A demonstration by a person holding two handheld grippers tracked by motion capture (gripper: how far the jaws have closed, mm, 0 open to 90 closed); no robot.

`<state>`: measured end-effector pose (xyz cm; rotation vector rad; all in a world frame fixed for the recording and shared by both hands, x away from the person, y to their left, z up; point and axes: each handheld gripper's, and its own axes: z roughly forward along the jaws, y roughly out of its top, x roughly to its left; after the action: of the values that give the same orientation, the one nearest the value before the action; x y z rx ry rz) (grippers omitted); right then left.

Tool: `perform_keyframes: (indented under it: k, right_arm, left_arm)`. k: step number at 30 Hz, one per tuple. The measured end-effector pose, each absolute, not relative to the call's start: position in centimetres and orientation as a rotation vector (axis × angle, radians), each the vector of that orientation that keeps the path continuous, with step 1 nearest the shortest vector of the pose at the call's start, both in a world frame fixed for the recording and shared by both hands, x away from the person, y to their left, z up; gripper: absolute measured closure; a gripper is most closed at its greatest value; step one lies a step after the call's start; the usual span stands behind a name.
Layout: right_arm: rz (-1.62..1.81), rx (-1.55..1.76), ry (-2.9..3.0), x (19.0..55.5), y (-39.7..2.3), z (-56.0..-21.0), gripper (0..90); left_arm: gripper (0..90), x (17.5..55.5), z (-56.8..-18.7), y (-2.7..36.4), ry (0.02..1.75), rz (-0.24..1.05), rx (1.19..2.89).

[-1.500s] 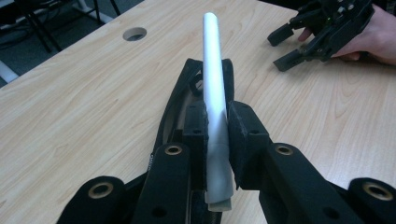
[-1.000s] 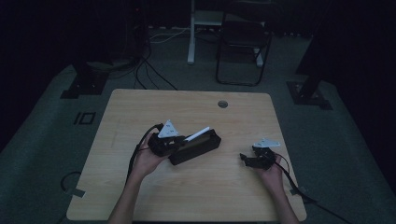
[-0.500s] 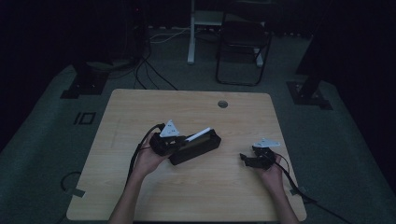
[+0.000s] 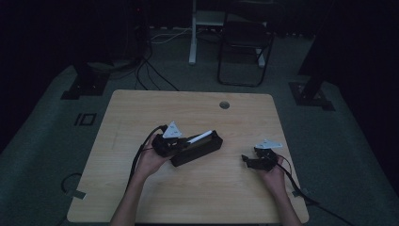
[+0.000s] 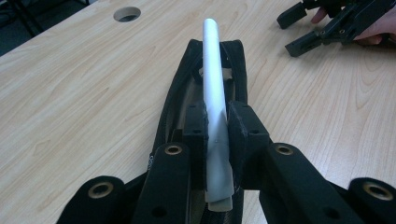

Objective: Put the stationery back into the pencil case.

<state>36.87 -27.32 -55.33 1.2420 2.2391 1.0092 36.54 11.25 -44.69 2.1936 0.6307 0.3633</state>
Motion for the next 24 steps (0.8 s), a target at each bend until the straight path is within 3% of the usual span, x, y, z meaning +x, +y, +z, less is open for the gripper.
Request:
perform_keyframes:
  k: [24]
  right_arm:
    - [1.008, 1.240, 2.241, 36.9, -27.3, -55.3, 27.6]
  left_arm:
    - [78.3, 37.6, -46.0, 10.5, 0.644, 0.331, 2.242]
